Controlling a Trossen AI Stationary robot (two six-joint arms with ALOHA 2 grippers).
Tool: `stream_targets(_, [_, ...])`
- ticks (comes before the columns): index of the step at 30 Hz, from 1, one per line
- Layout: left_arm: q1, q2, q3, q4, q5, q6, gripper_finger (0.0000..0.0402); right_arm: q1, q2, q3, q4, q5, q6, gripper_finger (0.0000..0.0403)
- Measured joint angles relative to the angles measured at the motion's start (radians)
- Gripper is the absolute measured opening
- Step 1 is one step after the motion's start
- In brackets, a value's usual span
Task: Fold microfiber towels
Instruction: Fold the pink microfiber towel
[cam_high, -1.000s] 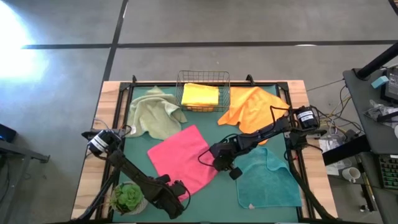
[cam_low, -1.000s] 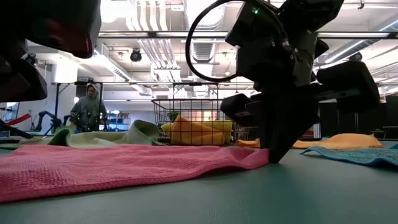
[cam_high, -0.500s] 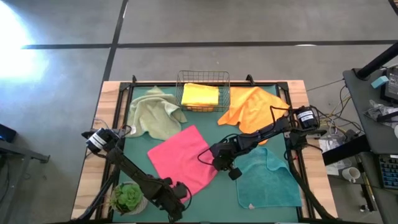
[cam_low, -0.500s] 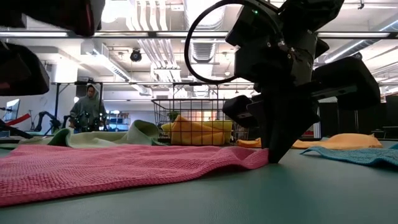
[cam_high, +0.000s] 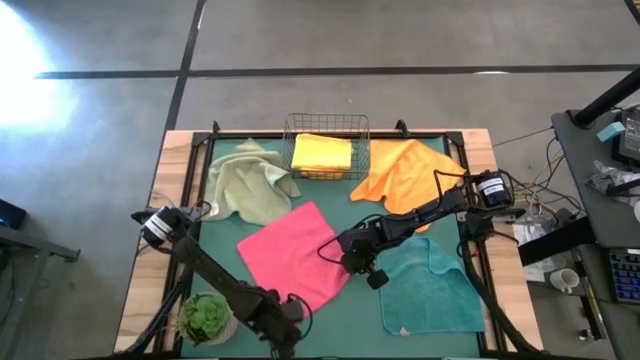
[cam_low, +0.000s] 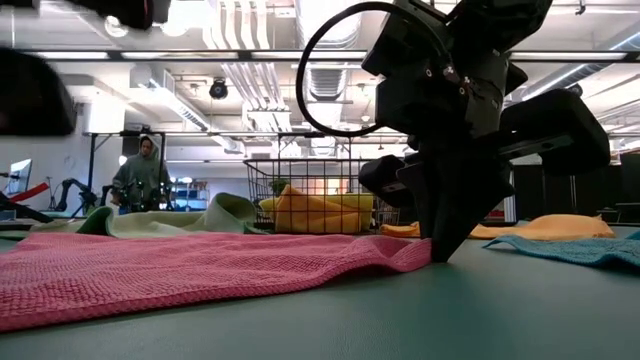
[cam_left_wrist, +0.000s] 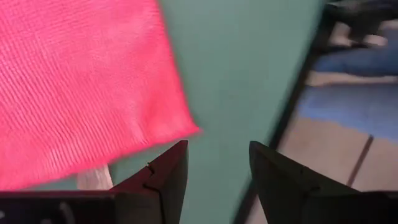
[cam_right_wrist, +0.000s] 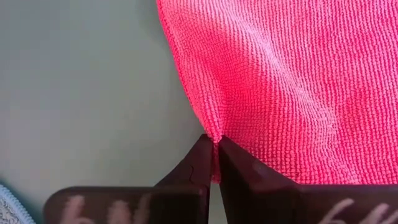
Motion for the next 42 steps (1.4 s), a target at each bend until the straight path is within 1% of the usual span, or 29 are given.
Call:
stream_targets(2, [0.0, -0.002, 0.063, -0.07, 0.016, 0.045, 0.0155, 0.0, 0.0, 0.0, 0.0, -0.001, -0.006, 0.0011])
stream_targets(4, [0.0, -0.003, 0.121, -0.117, 0.006, 0.089, 0.0155, 0.0, 0.0, 0.0, -0.001, -0.001, -0.008, 0.0011])
stream_targets(6, [0.0, -0.001, 0.163, -0.148, -0.049, 0.11, 0.0155, 0.0, 0.0, 0.0, -0.002, -0.002, -0.011, 0.0011])
stream_targets(8, [0.0, 0.007, 0.178, -0.157, -0.126, 0.11, 0.0155, 0.0, 0.0, 0.0, -0.002, -0.002, -0.013, 0.0011])
stream_targets(10, [-0.001, 0.027, 0.177, -0.161, -0.166, 0.108, 0.0155, 0.0, 0.0, 0.0, -0.002, -0.001, -0.013, 0.0011])
stream_targets(16, [-0.002, 0.123, 0.177, -0.164, -0.155, 0.101, 0.0155, 0.0, 0.0, 0.0, -0.005, -0.002, -0.015, 0.0011])
stream_targets(21, [0.0, 0.175, 0.18, -0.182, -0.151, 0.091, 0.0155, 0.0, 0.0, 0.0, -0.007, -0.002, -0.015, 0.0011])
stream_targets(28, [0.0, 0.19, 0.173, -0.337, -0.155, -0.055, 0.0155, 0.0, 0.0, 0.0, -0.01, -0.004, -0.016, 0.0011])
stream_targets(34, [0.002, 0.188, 0.137, -0.32, -0.162, -0.057, 0.0155, 0.0, 0.0, 0.0, -0.01, -0.005, -0.015, 0.0011])
stream_targets(38, [0.0, 0.189, 0.121, -0.324, -0.215, -0.058, 0.0155, 0.0, 0.0, 0.0, -0.01, -0.005, -0.007, 0.0011])
stream_targets(42, [0.004, 0.19, 0.101, -0.325, -0.224, -0.057, 0.0152, 0.0, 0.0, 0.0, -0.01, -0.005, 0.011, 0.0011])
